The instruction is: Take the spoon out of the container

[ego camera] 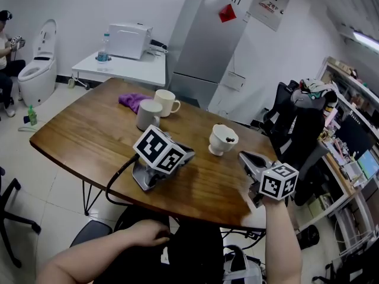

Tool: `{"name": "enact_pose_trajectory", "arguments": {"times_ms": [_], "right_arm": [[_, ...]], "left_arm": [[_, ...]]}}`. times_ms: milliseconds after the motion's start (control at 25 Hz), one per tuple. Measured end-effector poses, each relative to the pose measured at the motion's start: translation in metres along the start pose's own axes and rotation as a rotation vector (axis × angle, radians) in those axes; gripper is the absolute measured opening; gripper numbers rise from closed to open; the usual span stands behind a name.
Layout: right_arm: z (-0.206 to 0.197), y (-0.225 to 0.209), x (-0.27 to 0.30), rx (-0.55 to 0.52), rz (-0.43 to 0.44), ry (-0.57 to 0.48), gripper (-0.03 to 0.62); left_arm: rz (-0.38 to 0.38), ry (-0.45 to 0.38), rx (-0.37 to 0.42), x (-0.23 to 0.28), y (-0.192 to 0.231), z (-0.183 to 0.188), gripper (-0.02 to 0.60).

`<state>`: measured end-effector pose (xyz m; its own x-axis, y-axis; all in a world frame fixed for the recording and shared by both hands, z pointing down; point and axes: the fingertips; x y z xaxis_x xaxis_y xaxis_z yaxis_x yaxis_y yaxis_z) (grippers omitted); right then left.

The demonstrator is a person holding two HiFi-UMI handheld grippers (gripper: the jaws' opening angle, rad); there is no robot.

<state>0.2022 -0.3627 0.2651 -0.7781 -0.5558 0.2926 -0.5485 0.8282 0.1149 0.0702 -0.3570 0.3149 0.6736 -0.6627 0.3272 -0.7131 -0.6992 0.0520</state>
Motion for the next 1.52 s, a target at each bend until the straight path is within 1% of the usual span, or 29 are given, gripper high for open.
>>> {"name": "enact_pose_trajectory", "arguments": {"times_ms": [160, 680, 1160, 1360, 1520], "right_arm": [[0.006, -0.002, 0.007, -0.066, -0.005, 0.062, 0.018], [0.008, -0.01, 0.014, -0.185, -0.033, 0.19, 0.049], [0.015, -0.013, 0.035, -0.466, -0.08, 0.403, 0.106], [0.012, -0.018, 0.039, -0.546, -0.087, 0.484, 0.115], [0.009, -0.014, 0.046, -0.595, -0.075, 0.521, 0.124]], "left_arm": [[0.0, -0.001, -0.001, 0.0, 0.0, -0.001, 0.012], [0.001, -0.001, 0.001, 0.001, -0.001, -0.001, 0.012], [0.001, -0.002, 0.0, 0.001, 0.0, 0.0, 0.012], [0.002, -0.001, 0.0, 0.001, -0.001, -0.001, 0.012], [0.002, -0.001, 0.0, 0.002, -0.001, -0.001, 0.012]]}}
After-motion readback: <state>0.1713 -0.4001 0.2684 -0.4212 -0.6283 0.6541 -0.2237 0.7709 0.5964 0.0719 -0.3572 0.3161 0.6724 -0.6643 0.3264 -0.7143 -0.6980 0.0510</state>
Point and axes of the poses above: the fingertips, and each gripper's own axes: x forward along the fingers, y to its left, z out of its top, and after that the axes turned 11 degrees about z, right-handed
